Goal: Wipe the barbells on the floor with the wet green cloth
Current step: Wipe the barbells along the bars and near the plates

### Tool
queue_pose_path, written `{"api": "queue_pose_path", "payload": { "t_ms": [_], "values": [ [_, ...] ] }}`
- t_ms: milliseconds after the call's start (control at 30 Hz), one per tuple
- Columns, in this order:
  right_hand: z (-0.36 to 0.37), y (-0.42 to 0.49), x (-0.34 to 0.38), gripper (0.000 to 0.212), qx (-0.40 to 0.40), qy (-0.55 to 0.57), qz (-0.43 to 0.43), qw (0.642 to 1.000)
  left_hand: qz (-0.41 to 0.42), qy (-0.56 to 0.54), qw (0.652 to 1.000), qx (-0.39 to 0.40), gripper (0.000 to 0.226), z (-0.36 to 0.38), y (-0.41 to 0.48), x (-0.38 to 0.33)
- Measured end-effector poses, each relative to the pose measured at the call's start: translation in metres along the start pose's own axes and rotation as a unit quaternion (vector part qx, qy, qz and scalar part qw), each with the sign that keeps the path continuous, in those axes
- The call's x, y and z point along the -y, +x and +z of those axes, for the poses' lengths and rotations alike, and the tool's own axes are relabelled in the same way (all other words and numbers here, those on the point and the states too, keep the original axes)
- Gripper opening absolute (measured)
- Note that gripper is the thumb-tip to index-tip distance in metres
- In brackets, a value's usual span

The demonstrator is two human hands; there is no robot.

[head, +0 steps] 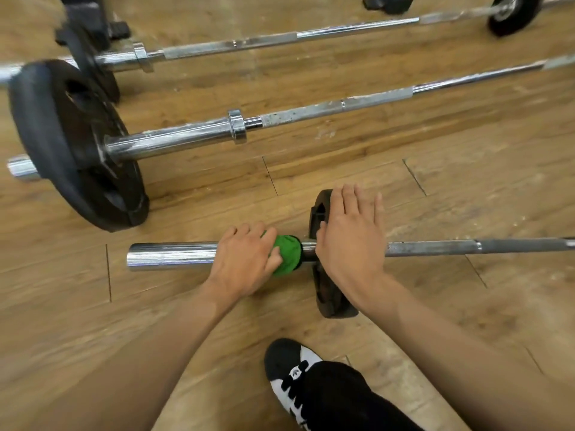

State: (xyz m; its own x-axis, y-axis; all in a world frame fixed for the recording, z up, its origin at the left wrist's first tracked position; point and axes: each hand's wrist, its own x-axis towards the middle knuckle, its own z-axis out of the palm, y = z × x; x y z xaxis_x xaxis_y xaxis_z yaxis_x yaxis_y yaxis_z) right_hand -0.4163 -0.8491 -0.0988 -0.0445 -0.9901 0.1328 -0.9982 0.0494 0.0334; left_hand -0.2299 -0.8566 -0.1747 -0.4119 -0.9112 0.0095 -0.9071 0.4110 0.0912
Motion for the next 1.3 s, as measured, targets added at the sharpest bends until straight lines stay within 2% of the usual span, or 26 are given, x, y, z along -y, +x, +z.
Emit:
{"api": "queue_pose_path", "payload": {
  "t_ms": [133, 233, 300, 400, 533, 633, 733, 900, 1067, 1300],
  "values": [
    [0.005, -0.006, -0.004, 0.054, -0.044, 0.030, -0.030, 0.998, -0.045, 0.049, 0.998, 0.018, 0.033, -0.006, -0.023, 0.039],
    [0.007, -0.012, -0.002, 0.054, -0.049, 0.054, -0.036, 0.997, -0.086, 0.030, 0.996, 0.017, 0.039, -0.009, -0.022, 0.026],
    [0.007, -0.015, 0.000, 0.057, -0.051, 0.058, -0.029, 0.997, -0.062, 0.015, 0.998, 0.030, 0.048, -0.005, -0.010, -0.008],
    [0.003, -0.017, 0.003, 0.058, -0.055, 0.060, -0.022, 0.996, 0.021, 0.008, 0.999, 0.029, 0.054, 0.006, -0.002, -0.058],
    [0.004, -0.022, -0.002, 0.059, -0.062, 0.071, -0.025, 0.995, 0.028, 0.025, 0.999, 0.002, 0.048, 0.007, -0.010, -0.039],
    [0.008, -0.027, -0.007, 0.056, -0.078, 0.068, -0.030, 0.994, -0.024, 0.040, 0.999, 0.016, 0.039, -0.001, -0.031, 0.013],
    [0.009, -0.033, -0.005, 0.059, -0.073, 0.062, -0.034, 0.995, -0.095, 0.049, 0.994, 0.036, 0.040, -0.010, -0.056, 0.058],
    [0.009, -0.036, -0.003, 0.062, -0.078, 0.061, -0.039, 0.994, -0.196, 0.008, 0.979, 0.062, 0.055, -0.015, -0.054, 0.062],
    [0.009, -0.039, -0.005, 0.064, -0.079, 0.060, -0.035, 0.994, -0.155, -0.010, 0.986, 0.056, 0.056, -0.010, -0.035, 0.029],
    [0.010, -0.042, -0.004, 0.066, -0.074, 0.052, -0.033, 0.995, -0.144, -0.008, 0.990, 0.000, 0.043, -0.006, -0.042, 0.029]
  ]
}}
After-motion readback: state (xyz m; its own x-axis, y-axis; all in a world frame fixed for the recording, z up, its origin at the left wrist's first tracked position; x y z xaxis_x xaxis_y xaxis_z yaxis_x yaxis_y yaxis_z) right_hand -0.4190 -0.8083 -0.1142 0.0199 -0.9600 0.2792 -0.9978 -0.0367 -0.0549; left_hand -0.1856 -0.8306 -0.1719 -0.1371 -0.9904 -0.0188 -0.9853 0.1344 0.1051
